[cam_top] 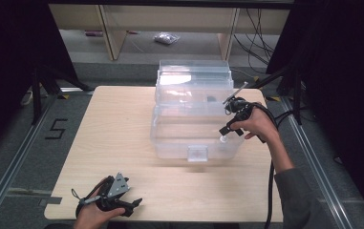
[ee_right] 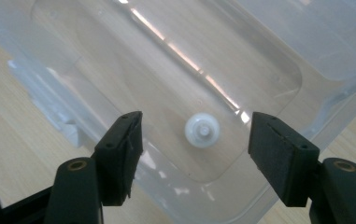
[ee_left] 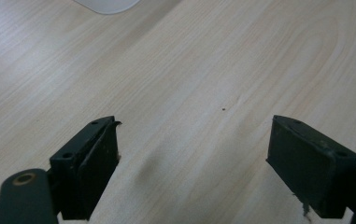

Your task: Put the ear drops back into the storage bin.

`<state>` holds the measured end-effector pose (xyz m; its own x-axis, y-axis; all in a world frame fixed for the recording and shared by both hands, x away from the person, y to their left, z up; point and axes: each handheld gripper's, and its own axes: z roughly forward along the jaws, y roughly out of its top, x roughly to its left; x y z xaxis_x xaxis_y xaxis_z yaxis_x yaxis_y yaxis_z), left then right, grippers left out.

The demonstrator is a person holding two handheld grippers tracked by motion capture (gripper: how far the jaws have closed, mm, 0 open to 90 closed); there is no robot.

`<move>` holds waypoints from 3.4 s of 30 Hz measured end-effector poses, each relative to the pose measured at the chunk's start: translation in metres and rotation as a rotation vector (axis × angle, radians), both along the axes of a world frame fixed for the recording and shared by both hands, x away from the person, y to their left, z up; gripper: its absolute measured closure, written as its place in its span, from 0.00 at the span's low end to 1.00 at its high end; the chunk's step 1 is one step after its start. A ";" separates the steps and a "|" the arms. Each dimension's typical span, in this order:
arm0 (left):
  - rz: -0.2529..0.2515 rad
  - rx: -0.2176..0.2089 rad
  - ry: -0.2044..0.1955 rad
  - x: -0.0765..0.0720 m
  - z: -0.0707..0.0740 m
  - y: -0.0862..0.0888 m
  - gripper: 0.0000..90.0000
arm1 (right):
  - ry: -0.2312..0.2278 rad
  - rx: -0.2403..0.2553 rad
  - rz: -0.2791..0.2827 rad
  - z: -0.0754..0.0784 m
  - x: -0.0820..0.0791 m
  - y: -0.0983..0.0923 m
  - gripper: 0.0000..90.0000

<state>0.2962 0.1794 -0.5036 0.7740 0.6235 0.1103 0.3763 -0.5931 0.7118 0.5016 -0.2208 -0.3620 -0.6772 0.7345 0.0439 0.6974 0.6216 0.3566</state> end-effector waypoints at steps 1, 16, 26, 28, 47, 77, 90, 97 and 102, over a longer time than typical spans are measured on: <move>0.000 -0.002 0.001 0.000 0.000 0.000 0.18 | -0.009 0.015 0.010 0.004 -0.004 0.000 0.38; 0.001 0.002 -0.002 0.000 0.000 0.000 0.18 | -0.082 0.083 0.049 0.021 -0.039 -0.002 0.34; -0.001 -0.004 -0.002 0.000 0.000 0.000 0.18 | -0.120 0.146 0.058 0.015 -0.067 -0.002 0.29; 0.004 0.004 -0.008 0.000 0.000 0.000 0.18 | -0.105 0.149 0.033 0.014 -0.070 -0.001 0.29; 0.003 0.003 -0.004 0.000 0.000 0.000 0.18 | -0.153 0.215 0.038 -0.005 -0.102 0.002 0.26; -0.011 -0.002 -0.009 -0.002 0.001 -0.001 0.18 | -0.244 0.281 0.101 -0.034 -0.123 0.008 0.23; -0.012 0.008 -0.011 -0.001 0.001 -0.001 0.18 | -0.257 0.300 0.122 -0.042 -0.131 0.007 0.21; -0.014 0.011 -0.013 -0.001 0.002 -0.001 0.18 | -0.238 0.293 0.110 -0.050 -0.136 0.008 0.21; -0.013 -0.009 -0.006 -0.002 0.002 -0.001 0.18 | -0.250 0.296 0.113 -0.055 -0.138 0.009 0.21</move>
<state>0.2937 0.1782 -0.5015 0.7812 0.6146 0.1097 0.3644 -0.5915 0.7192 0.3639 -0.2116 -0.4166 -0.7695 0.6352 0.0659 0.4996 0.5345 0.6817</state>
